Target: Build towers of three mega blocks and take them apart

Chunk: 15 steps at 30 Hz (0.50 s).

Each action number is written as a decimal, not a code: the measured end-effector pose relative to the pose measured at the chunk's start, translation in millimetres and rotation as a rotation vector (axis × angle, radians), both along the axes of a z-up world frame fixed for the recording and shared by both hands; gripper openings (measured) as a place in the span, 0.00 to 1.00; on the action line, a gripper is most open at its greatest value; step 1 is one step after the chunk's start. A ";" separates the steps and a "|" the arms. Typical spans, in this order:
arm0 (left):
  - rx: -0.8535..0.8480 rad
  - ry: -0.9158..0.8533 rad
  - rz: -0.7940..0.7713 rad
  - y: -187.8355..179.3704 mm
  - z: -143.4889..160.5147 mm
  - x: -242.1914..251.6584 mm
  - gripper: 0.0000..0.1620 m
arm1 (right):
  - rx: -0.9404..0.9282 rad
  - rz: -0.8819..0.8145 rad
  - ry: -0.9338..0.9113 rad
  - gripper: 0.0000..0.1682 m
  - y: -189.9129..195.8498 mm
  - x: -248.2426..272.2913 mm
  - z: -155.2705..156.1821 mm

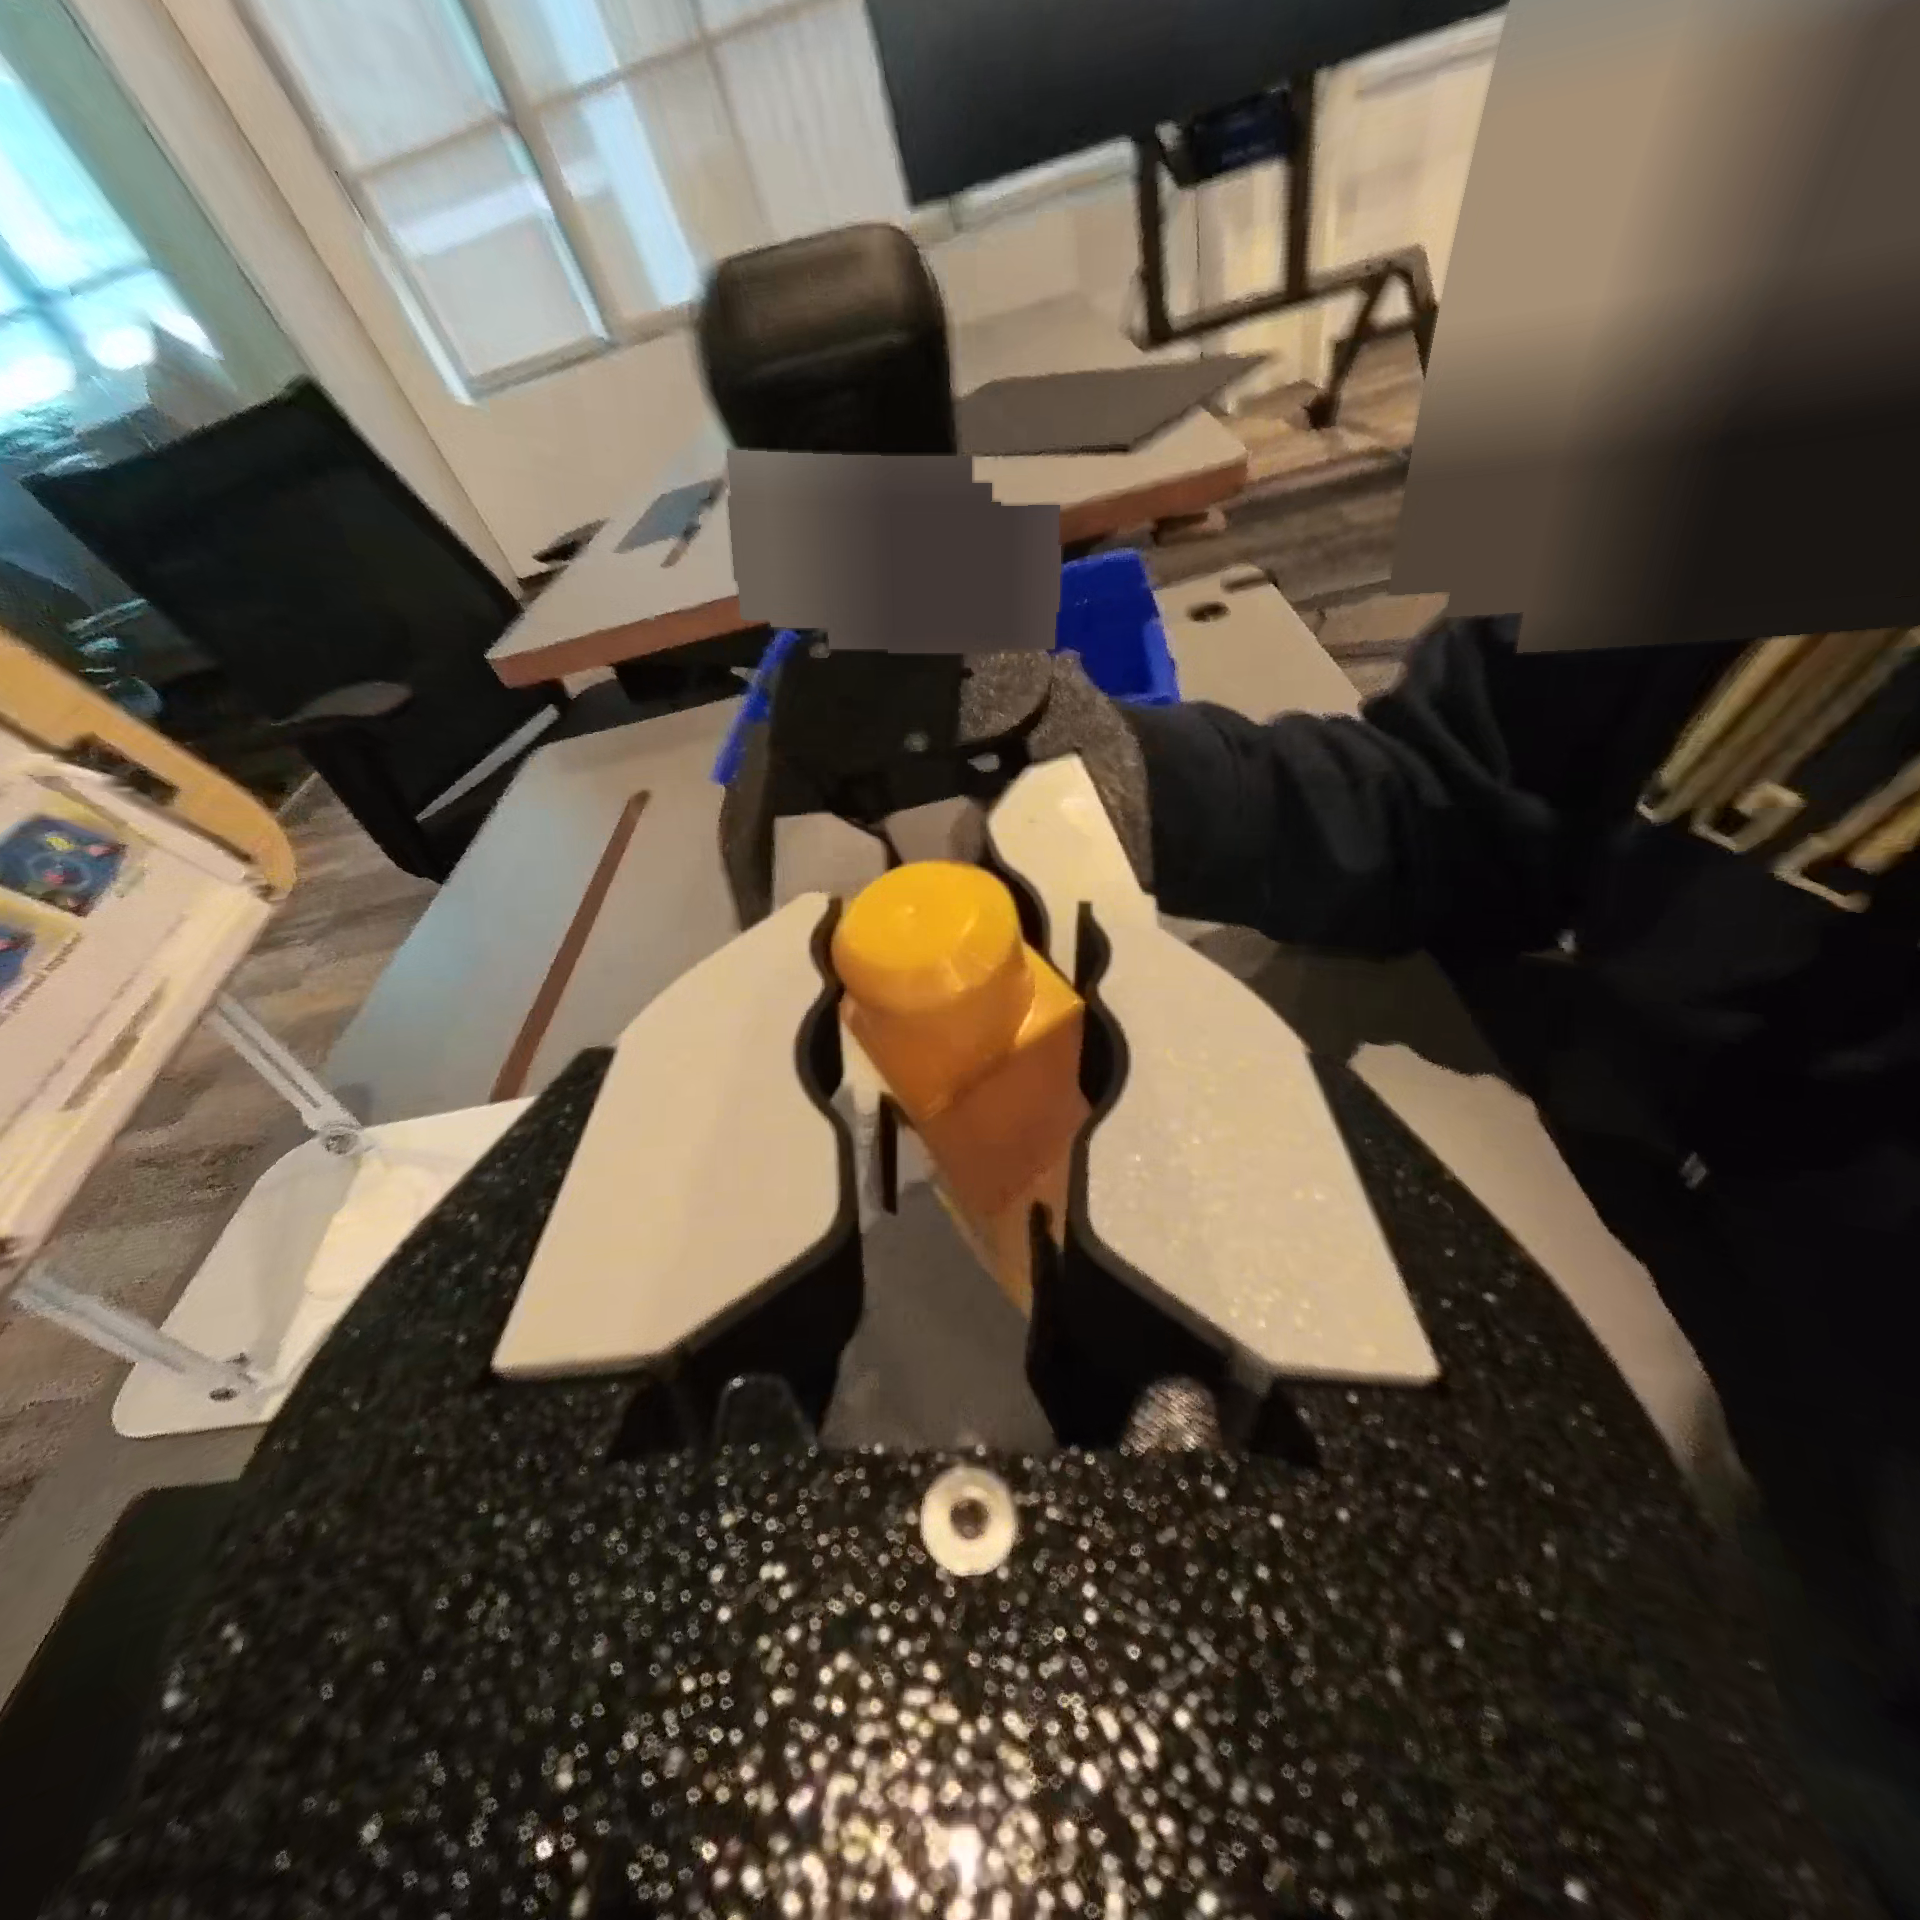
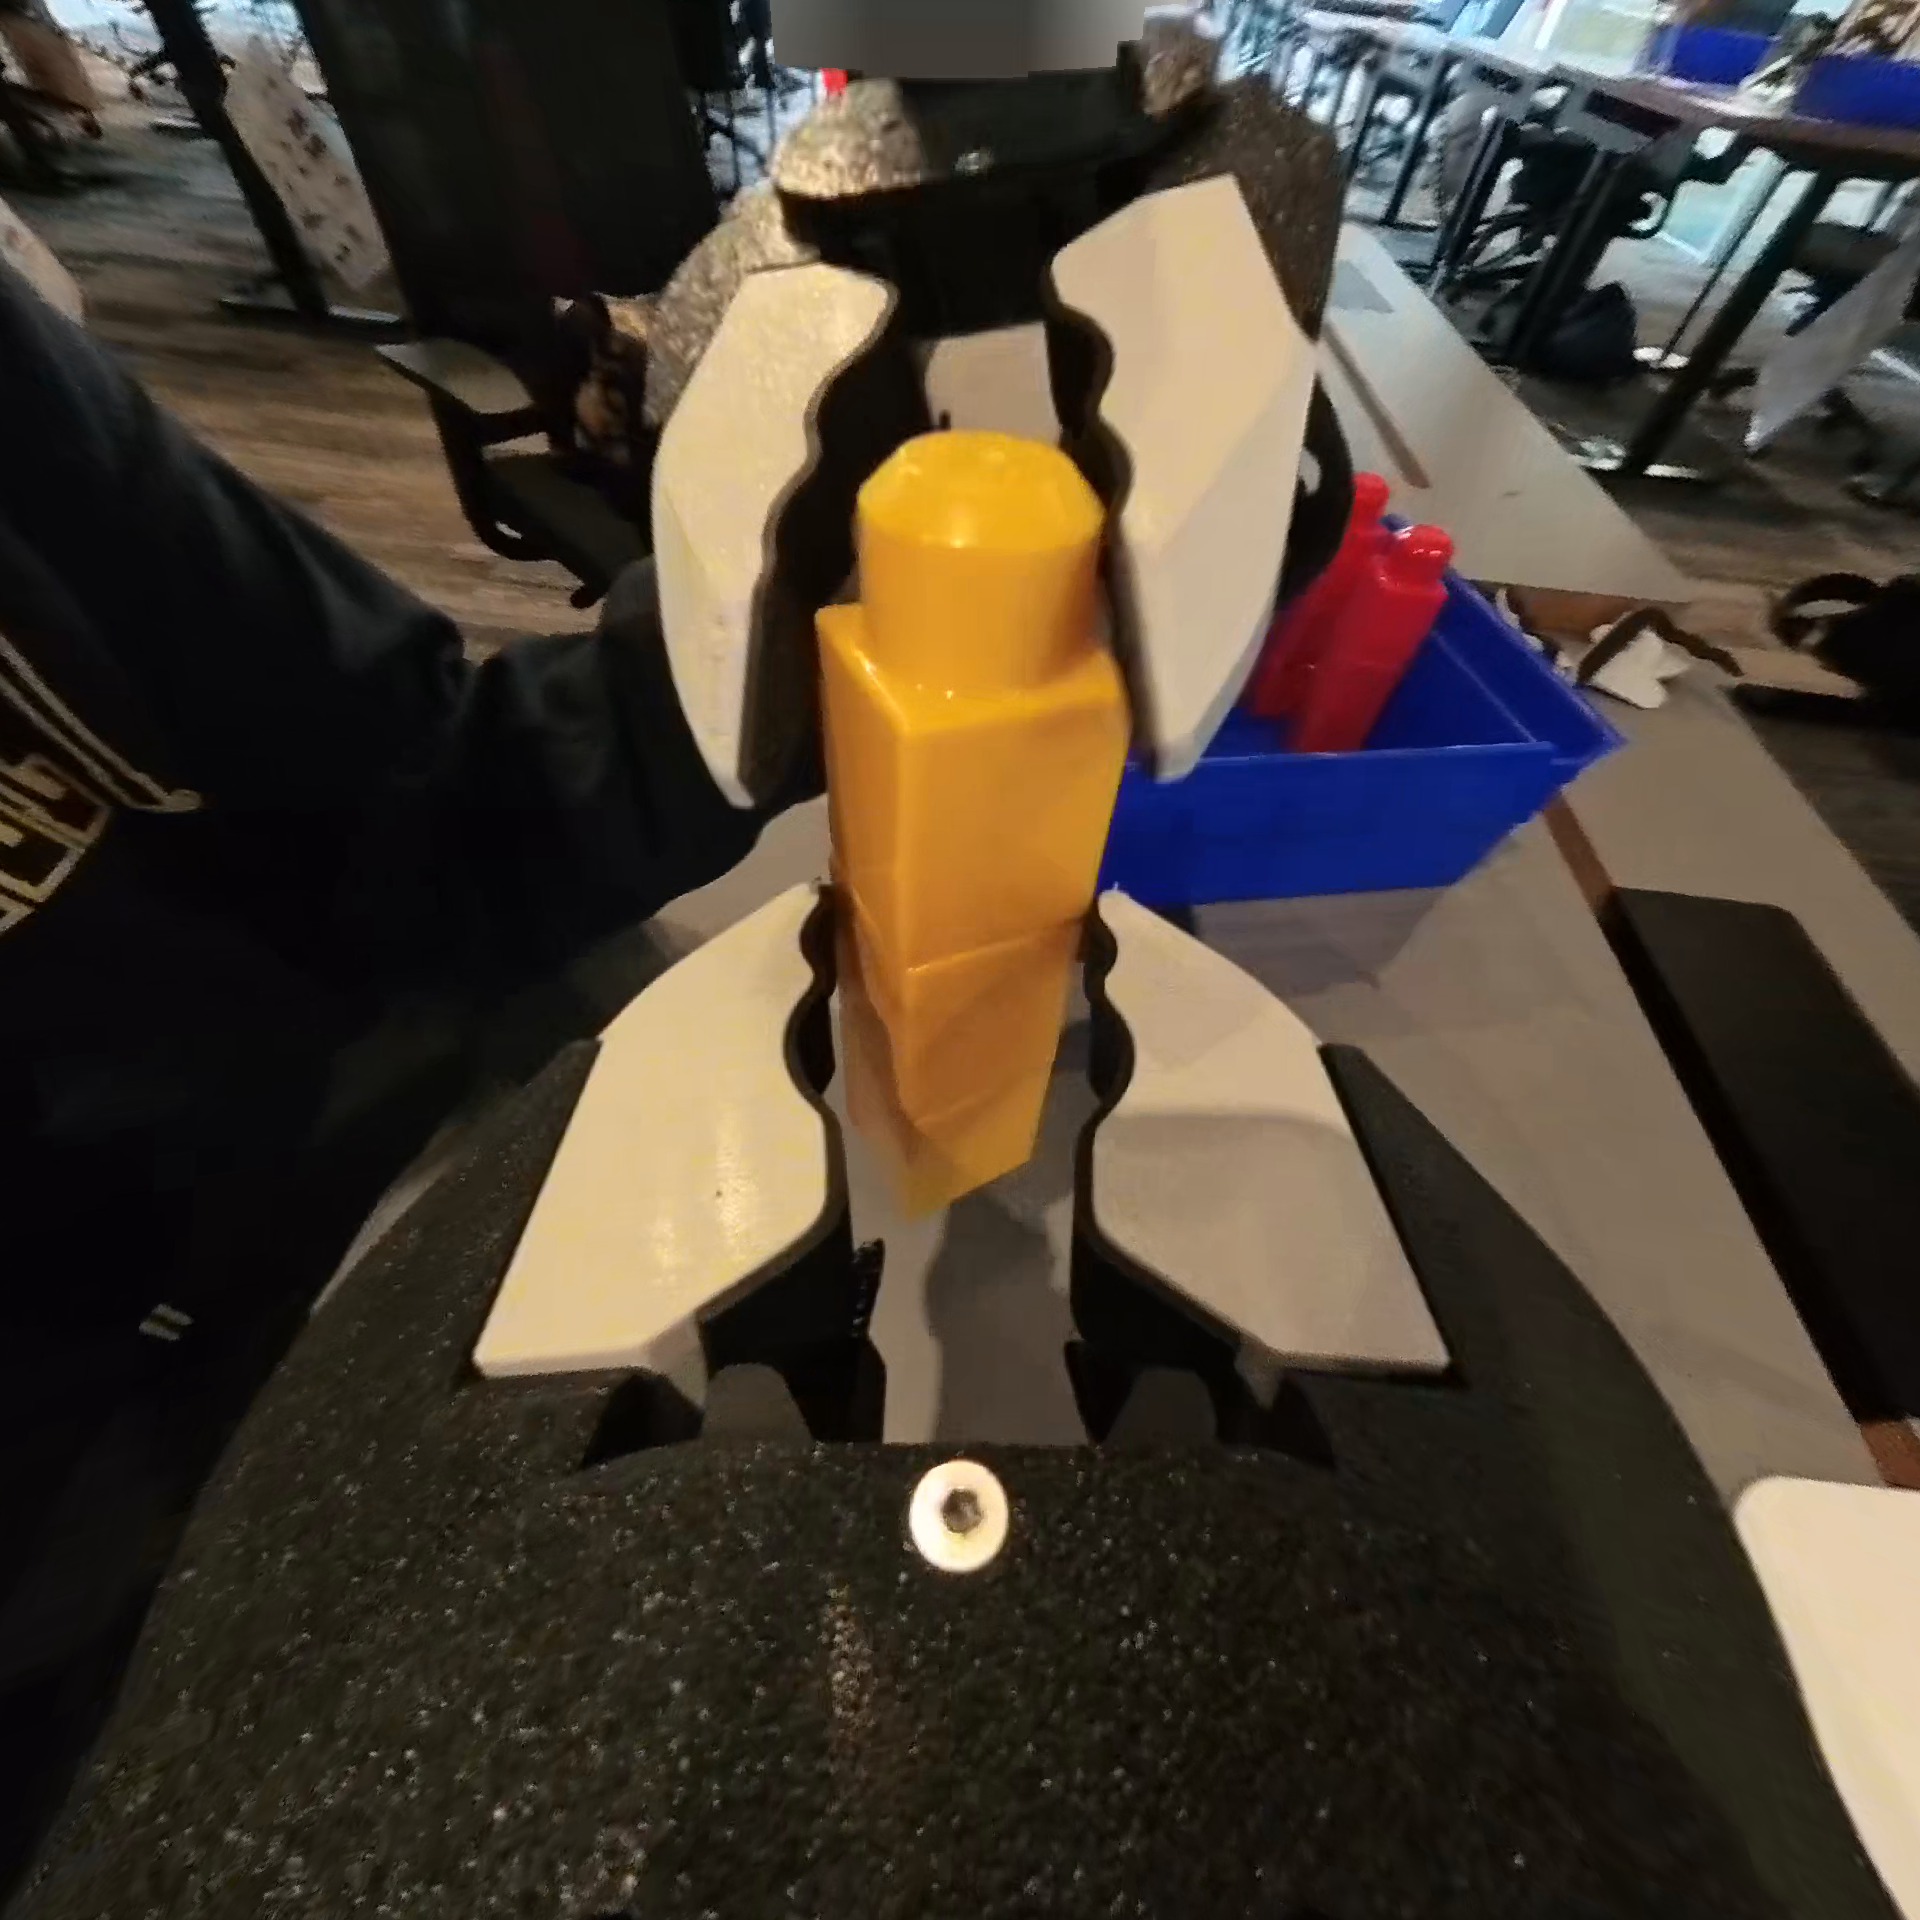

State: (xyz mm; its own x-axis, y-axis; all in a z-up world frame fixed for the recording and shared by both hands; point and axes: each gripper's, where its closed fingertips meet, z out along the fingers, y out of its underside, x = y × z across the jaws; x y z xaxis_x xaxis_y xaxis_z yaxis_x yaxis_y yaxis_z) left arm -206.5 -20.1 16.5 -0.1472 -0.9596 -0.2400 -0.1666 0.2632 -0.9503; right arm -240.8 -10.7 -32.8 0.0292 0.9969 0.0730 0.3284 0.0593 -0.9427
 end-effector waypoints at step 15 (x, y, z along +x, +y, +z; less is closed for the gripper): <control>0.079 0.108 0.227 38.0 -26.4 41.6 0.32 | 0.116 -0.179 0.385 0.26 23.9 40.7 67.9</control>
